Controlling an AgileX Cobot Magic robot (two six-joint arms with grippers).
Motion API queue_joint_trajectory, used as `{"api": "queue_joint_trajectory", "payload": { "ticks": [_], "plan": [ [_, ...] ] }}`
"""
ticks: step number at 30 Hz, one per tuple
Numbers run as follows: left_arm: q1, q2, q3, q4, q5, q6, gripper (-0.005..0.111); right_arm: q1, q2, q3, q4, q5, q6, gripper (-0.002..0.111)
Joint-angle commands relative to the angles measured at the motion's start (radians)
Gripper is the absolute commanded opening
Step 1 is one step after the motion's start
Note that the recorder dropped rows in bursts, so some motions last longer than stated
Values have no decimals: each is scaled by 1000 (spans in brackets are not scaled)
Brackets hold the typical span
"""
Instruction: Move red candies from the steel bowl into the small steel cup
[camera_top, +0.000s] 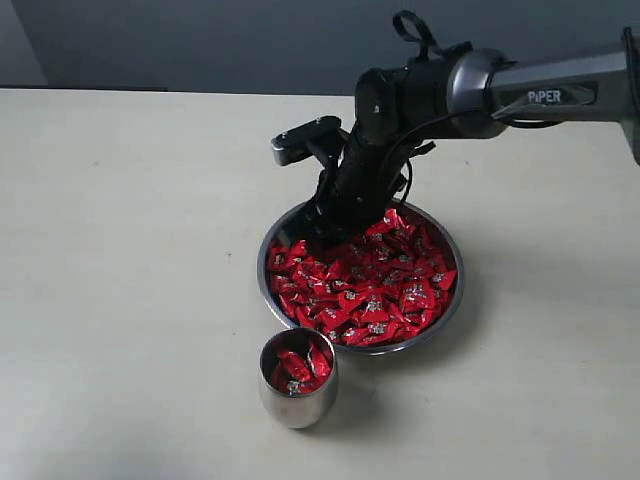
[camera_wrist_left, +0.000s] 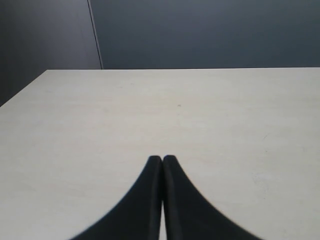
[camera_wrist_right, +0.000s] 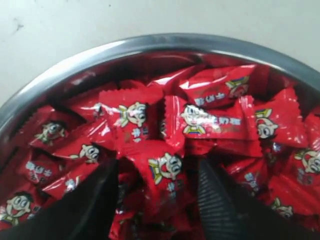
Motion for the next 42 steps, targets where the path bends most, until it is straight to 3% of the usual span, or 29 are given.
{"api": "queue_joint_trajectory", "payload": {
  "ticks": [1, 5, 7, 24, 29, 33, 42],
  "plan": [
    [1, -4, 4, 1, -2, -3, 0, -2, 7, -5, -4, -12, -10, 37],
    [1, -4, 4, 1, -2, -3, 0, -2, 7, -5, -4, -14, -10, 10],
    [1, -4, 4, 1, -2, -3, 0, -2, 7, -5, -4, -12, -10, 6],
    [1, -4, 4, 1, -2, -3, 0, -2, -58, -66, -32, 86, -10, 5],
    [1, -4, 4, 1, -2, -3, 0, -4, -97, -66, -163, 157, 83, 5],
    [1, -4, 4, 1, -2, -3, 0, -50, -145, -66, -226, 220, 119, 5],
    [1, -4, 4, 1, -2, -3, 0, -183, -270, -63, -48, 289, 66, 5]
  ]
}}
